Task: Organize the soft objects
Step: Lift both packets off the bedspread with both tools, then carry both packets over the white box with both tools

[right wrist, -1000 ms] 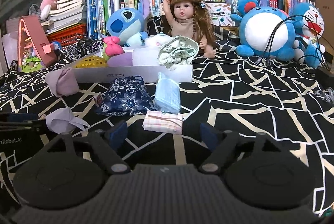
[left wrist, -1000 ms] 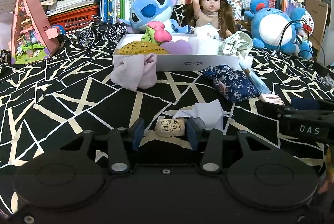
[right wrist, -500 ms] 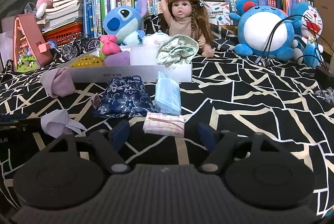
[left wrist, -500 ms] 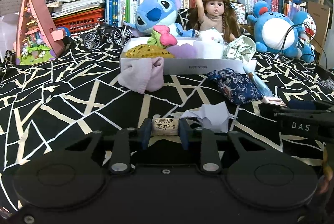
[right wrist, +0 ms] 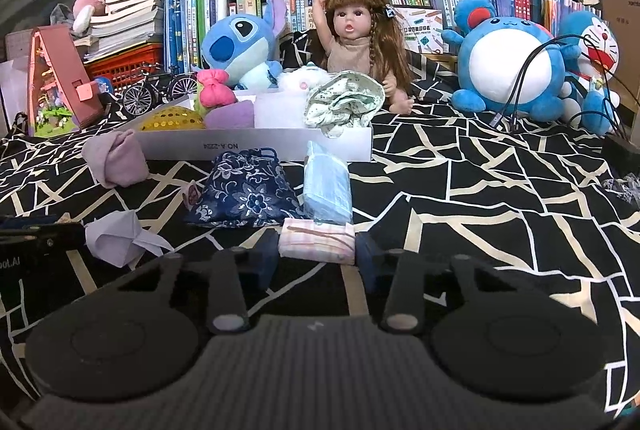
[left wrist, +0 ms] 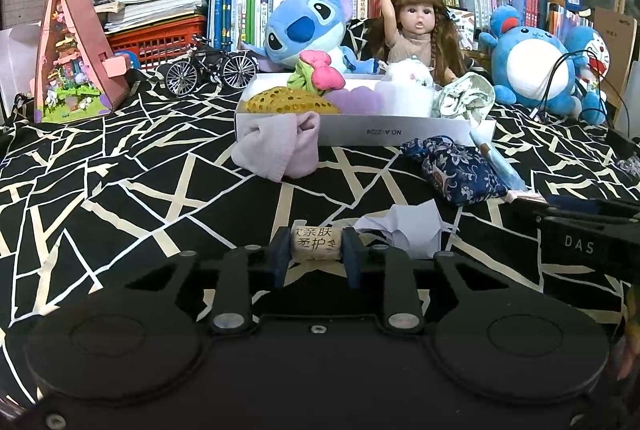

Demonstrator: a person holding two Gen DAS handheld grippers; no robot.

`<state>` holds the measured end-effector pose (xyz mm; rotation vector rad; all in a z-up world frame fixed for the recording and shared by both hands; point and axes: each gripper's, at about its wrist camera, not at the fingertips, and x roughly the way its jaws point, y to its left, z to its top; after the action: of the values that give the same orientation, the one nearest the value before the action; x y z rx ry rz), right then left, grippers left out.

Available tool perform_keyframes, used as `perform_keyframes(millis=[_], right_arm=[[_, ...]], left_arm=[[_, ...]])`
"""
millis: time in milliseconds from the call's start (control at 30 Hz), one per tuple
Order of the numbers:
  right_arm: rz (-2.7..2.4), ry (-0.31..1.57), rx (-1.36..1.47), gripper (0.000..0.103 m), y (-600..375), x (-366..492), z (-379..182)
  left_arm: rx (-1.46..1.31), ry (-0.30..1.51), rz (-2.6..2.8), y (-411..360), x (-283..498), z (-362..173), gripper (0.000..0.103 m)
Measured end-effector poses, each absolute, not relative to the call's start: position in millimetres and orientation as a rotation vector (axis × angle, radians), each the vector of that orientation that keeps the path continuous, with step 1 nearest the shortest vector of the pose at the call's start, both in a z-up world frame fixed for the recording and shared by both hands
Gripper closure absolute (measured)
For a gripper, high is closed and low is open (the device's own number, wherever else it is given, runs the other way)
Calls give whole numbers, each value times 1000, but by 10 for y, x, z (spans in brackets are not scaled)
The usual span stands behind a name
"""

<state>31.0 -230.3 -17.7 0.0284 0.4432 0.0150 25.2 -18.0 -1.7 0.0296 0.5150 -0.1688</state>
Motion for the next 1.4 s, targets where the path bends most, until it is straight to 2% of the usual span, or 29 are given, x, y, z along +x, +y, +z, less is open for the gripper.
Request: perform_keyframes(millis=[567,1100,1400], right_arm=[[18,394,36,56,-2359,322,139],[169,627,96,56,-2418,1212,713],[183,766,70,56,-2362,1825,793]], left_arm=[[-16,487,-164,-83,530,352,77],[-67,632,-295,-285,1319,806,77],[-77,802,-342,-459,1997,864,77]])
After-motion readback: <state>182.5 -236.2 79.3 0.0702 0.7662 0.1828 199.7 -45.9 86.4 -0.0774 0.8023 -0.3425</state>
